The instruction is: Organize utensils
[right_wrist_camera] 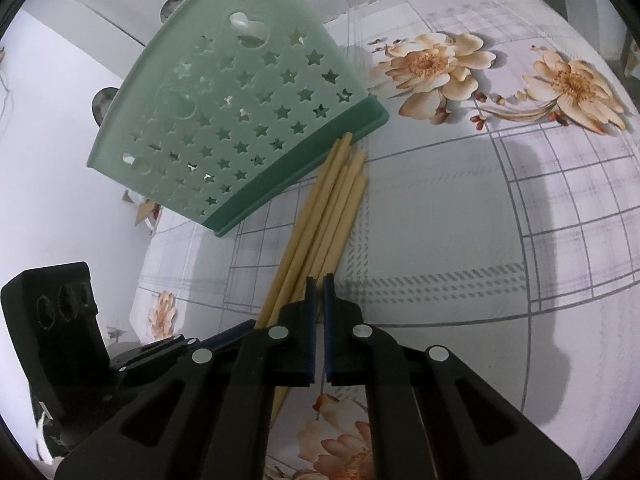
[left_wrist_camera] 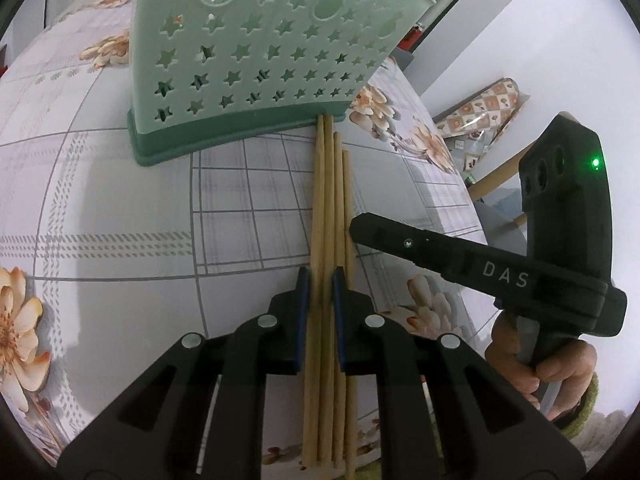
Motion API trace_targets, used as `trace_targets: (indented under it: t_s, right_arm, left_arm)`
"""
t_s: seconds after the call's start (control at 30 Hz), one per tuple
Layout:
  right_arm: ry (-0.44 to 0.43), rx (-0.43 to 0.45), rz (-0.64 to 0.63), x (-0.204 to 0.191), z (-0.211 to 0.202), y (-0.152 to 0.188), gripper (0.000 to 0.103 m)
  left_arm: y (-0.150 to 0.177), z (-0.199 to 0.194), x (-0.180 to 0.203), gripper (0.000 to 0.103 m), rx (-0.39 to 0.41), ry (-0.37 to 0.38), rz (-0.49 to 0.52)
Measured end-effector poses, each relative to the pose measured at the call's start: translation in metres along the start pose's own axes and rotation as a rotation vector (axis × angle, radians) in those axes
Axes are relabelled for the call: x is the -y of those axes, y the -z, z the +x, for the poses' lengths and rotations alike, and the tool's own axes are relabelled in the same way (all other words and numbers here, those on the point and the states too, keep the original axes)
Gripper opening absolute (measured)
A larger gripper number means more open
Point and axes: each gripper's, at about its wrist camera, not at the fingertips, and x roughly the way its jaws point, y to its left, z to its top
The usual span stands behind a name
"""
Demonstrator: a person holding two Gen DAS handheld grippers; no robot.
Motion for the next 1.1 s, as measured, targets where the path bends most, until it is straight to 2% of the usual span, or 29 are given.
trace_targets:
  t_s: [0.17,0.37,0.43,0.53,0.93,1.1]
  right_arm:
    - [0.040,0.023,-0.026,0.001,-0.005,-0.001,0.003]
    - [0.113,0.049,-0.063,0.007,-0.010,-0.005,0.003]
    - [0.102,0.049,-0.056,0.012,-0.012,-0.006,0.002]
    - [0.130,0.064,-0.073,0.012,-0.013,-0.005,0.002]
    - [0.126,0.079,-0.050,0.023,-0.018,-0.002,0.002]
    - [0.110,0.074,-0.036,0.025,-0.020,-0.002,0.004]
  left_arm:
    - [0.000,-0.005,-0.003,0.007,0.015,-0.055,0.021]
    - [-0.001,-0.013,-0.015,0.008,0.026,-0.066,0.000]
    - [0.001,-0.016,-0.017,0.008,0.026,-0.069,0.002]
    - [0.003,-0.019,-0.019,0.008,0.029,-0.074,0.009]
    - [0.002,-0.035,-0.033,0.011,0.069,-0.155,0.028]
    - [-0.002,-0.038,-0.029,0.011,0.086,-0.157,0.063]
